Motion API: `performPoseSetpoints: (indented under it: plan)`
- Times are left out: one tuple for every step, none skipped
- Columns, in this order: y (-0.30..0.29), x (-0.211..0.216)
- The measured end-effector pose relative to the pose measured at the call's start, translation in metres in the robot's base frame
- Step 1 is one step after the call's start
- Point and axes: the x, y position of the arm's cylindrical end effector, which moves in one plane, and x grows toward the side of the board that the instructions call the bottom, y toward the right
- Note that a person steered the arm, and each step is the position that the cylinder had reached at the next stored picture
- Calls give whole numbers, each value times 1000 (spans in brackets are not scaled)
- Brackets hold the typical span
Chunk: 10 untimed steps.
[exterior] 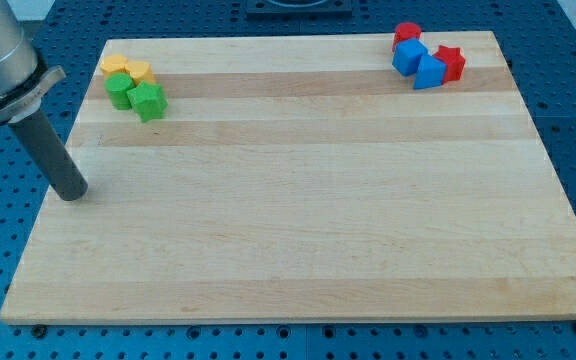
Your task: Push the green circle into the green star
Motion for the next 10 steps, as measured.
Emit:
performPoseSetpoints:
  plan:
    - [-15,-34]
    - [-36,-93]
    - [-36,-121]
    - [-36,-141]
    - [-36,-144]
    - [-36,-174]
    - [-32,-176]
    - [16,-181]
    - [17,-179]
    - [15,-179]
